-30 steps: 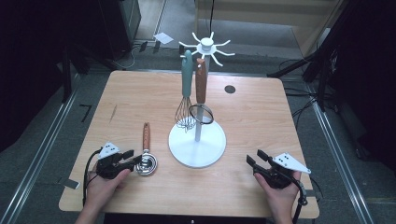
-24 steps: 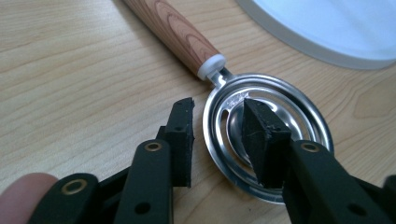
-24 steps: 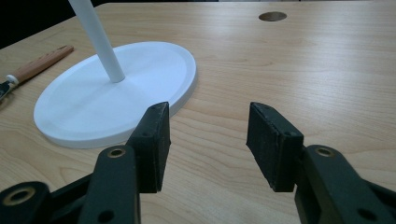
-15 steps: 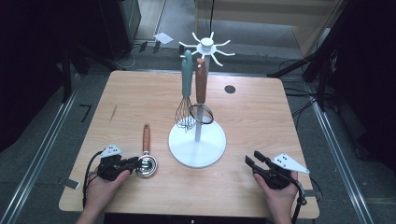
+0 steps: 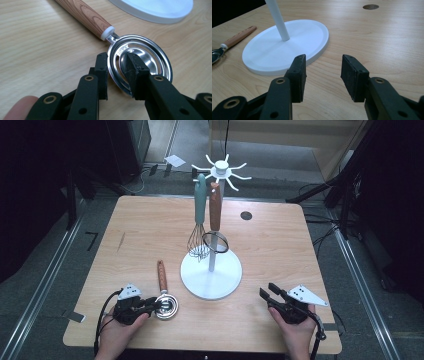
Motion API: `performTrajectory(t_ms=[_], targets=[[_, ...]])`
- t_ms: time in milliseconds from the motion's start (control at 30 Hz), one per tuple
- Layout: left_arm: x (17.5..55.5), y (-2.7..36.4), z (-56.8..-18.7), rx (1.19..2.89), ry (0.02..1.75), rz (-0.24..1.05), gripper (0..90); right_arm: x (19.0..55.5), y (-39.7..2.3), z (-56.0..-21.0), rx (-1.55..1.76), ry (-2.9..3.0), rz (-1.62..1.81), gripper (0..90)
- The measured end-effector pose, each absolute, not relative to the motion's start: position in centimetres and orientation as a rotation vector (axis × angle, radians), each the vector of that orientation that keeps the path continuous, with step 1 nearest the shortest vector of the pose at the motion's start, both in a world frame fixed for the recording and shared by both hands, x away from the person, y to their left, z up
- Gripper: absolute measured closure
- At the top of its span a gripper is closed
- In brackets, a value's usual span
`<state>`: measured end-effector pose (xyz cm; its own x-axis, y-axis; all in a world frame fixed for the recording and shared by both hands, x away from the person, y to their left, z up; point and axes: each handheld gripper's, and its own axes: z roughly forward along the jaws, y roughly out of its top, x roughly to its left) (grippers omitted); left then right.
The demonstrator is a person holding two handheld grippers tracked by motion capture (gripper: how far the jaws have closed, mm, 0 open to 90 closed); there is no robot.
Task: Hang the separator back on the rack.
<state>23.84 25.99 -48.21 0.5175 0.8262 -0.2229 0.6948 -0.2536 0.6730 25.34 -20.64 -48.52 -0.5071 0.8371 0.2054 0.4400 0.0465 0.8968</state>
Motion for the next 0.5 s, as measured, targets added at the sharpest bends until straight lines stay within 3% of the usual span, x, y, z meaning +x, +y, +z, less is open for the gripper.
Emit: performTrajectory(t_ms=[233, 333, 400, 500], targets=[[22.9, 23.8, -48.3, 2.045, 1.159, 0.205, 62.2, 25.2, -20.7, -48.4, 1.284, 1.952, 1.459, 56.7], [23.0, 24.4, -47.8, 1.962, 1.149, 0.187, 57.6, 25.2, -20.7, -48.4, 1.283, 1.949, 1.463, 56.7], [23.3, 25.3, -47.6, 1.896, 1.165, 0.167, 63.1, 25.2, -20.8, -48.4, 1.285, 1.949, 1.465, 56.7], [24.0, 25.7, -48.0, 1.931, 1.204, 0.238, 80.0, 25.3, -20.8, -48.5, 1.283, 1.953, 1.469, 56.7]])
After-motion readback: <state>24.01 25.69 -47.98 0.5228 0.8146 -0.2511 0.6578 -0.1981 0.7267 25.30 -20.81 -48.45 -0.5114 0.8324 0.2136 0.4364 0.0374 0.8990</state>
